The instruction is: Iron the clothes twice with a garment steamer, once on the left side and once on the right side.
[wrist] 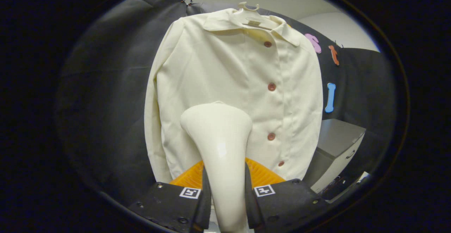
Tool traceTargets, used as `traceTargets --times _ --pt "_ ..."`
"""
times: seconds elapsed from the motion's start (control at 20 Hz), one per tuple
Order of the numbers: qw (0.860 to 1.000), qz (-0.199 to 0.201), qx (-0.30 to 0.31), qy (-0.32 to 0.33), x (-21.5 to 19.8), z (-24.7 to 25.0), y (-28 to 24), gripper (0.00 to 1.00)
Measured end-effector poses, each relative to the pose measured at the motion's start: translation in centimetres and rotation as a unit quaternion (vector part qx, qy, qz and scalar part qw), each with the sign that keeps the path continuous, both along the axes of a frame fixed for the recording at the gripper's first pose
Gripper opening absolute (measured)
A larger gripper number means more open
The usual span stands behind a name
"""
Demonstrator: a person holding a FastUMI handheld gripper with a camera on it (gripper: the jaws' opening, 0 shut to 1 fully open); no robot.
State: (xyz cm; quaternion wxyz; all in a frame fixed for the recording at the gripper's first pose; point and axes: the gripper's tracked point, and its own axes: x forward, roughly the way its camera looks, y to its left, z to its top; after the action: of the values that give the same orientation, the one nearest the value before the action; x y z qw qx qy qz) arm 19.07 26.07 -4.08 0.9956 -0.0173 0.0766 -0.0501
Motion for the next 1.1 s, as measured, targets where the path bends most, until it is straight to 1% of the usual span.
traceTargets --times 0.15,0.6,0.9,1.1 --pt "1.0 0.001 -0.005 0.015 0.1 -3.1 0.3 0.41" --pt "0.996 -0.027 0.004 0.09 -1.2 -13.9 -0.5 0.41" --pt "0.991 -0.033 -0.006 0.127 -2.3 -17.9 -1.3 0.41" --pt "0.99 -0.032 0.0 0.138 -3.9 -19.4 -2.3 0.41"
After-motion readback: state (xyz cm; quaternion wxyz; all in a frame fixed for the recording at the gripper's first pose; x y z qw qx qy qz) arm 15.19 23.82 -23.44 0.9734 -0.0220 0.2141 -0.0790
